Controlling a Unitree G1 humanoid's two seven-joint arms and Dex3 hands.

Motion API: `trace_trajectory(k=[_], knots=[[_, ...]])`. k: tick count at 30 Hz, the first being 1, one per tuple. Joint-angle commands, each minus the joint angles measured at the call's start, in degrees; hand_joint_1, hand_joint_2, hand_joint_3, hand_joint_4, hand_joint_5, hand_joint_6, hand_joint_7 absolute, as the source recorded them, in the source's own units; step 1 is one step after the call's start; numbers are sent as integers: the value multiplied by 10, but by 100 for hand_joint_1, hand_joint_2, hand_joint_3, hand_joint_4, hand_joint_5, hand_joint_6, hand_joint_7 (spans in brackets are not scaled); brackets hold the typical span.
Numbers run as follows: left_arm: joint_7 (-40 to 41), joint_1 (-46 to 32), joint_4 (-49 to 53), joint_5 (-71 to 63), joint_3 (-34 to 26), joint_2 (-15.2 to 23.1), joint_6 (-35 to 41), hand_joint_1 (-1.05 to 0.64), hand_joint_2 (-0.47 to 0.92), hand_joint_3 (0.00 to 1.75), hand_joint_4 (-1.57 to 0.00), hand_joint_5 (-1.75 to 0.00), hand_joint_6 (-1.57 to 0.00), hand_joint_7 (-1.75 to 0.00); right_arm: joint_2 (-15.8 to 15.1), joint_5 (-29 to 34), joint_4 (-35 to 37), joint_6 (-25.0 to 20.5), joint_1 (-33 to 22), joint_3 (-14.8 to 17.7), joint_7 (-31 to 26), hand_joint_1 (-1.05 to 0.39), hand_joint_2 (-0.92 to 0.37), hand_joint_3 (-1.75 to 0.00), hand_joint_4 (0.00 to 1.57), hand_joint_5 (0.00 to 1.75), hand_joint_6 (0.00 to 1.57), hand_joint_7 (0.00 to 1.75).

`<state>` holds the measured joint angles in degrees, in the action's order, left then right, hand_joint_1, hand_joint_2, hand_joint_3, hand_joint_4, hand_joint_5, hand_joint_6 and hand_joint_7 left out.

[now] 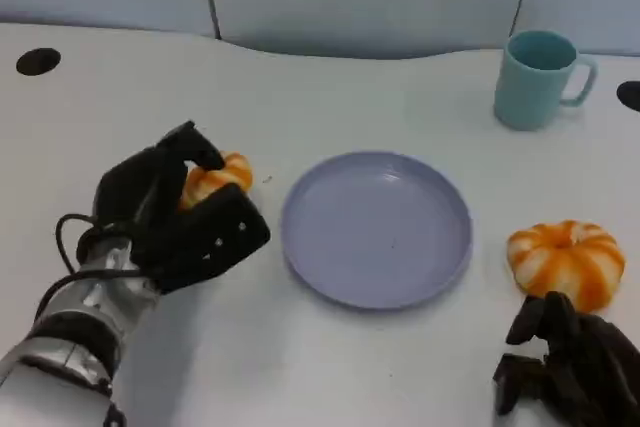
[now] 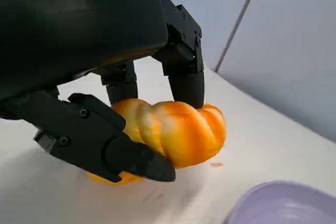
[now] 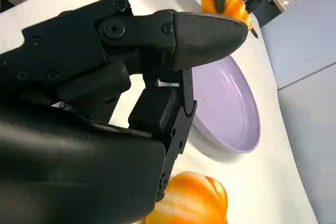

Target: Grasp the bread from the table and place it into the plate.

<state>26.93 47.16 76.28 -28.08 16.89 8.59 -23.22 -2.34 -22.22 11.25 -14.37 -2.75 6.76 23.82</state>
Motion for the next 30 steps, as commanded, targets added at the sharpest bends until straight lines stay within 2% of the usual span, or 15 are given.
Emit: trace_trajectory(k=[1, 3, 5, 8, 15, 19, 24, 26, 30], knots=[[14, 33, -11, -20, 15, 6, -21, -7, 69, 71, -73, -175, -57, -175, -3, -5, 12, -7, -7, 6, 0, -45, -92, -48, 122, 124, 110, 118], [9, 48, -15, -32, 27, 3, -27, -7, 65, 72, -76, -175, -59, -173, -2, -2, 17, 0, -6, 5, 1, -45, -92, -47, 123, 123, 111, 116], [15, 58, -18, -44, 37, 0, -44, -7, 60, 73, -78, -175, -65, -164, -3, 2, 19, 3, -5, 3, 0, -46, -92, -47, 124, 121, 112, 114], [31, 70, -23, -65, 56, -7, -77, -9, 51, 92, -82, -175, -65, -173, -2, 0, 21, 0, -3, 4, -1, -45, -92, -49, 124, 121, 113, 113], [74, 92, -24, -123, 118, -42, -115, -17, 39, 118, -87, -175, -66, -175, 0, 2, 25, 1, 1, 3, -3, -46, -92, -48, 124, 121, 114, 112], [86, 97, -22, -147, 144, -61, -122, -21, 41, 124, -91, -175, -68, -175, 3, 3, 23, 1, 0, 2, -6, -45, -92, -48, 125, 120, 115, 111], [71, 101, -15, -164, 165, -82, -120, -21, 35, 139, -93, -175, -69, -175, 6, 2, 23, 2, -2, 1, -7, -45, -92, -47, 126, 120, 116, 110], [54, 105, -12, -171, 178, -83, -121, -26, 40, 136, -98, -175, -76, -175, 7, 2, 22, 0, -2, 1, -9, -45, -92, -47, 126, 120, 116, 109], [-8, 113, -5, -172, 191, -79, -129, -32, 50, 129, -101, -175, -81, -175, 5, 7, 21, 3, -3, -3, -8, -44, -92, -48, 126, 120, 115, 110]])
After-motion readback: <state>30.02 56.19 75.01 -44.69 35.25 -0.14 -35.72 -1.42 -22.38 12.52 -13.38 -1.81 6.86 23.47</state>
